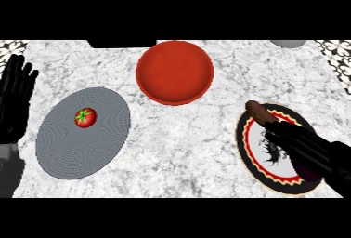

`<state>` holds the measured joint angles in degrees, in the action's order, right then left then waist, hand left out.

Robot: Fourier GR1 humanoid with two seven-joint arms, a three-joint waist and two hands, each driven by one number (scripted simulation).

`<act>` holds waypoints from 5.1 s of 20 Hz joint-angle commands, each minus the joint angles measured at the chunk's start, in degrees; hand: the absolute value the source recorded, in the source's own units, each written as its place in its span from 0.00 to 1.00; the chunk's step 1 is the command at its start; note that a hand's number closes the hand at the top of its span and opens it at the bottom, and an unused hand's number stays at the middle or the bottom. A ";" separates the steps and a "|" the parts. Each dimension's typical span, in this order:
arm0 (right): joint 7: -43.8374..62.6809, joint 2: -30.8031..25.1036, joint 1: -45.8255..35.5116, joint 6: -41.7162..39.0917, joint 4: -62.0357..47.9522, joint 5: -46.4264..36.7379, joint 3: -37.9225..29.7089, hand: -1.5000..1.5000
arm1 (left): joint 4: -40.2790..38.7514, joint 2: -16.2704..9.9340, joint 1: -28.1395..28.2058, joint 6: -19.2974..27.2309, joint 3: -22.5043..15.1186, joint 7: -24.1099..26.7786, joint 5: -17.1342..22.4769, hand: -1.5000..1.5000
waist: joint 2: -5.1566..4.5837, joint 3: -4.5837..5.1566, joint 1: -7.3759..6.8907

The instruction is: Pick the eggplant from the plate and place it in the bowl

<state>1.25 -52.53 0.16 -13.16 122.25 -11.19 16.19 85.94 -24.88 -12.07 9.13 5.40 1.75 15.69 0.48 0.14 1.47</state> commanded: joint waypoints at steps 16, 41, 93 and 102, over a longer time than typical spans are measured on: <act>17.21 -14.18 -9.73 -33.93 0.01 3.29 -2.75 0.00 | -2.37 1.79 -1.57 -3.65 1.07 1.04 -0.28 0.50 | -0.61 -0.11 -1.89; -8.54 1.15 -5.58 -27.10 -22.45 -30.05 -2.38 0.00 | 0.59 4.63 -0.15 -4.93 4.29 0.09 -4.72 0.50 | -0.41 -0.15 -1.35; -6.89 20.72 -12.88 -3.17 -61.52 -48.31 -31.01 1.00 | 1.78 8.08 -2.34 -6.33 6.95 -2.52 -8.79 0.50 | -0.40 -0.21 -1.16; -3.95 16.96 -14.68 -1.14 -51.67 -45.70 -36.57 1.00 | 1.17 6.65 -0.74 -8.89 9.23 -1.50 -6.94 0.50 | -0.24 -0.08 -0.99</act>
<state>-4.08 -33.07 -14.37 -12.99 65.17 -59.29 -16.88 87.07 -16.88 -13.42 1.44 12.86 0.19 7.47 0.14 0.05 0.19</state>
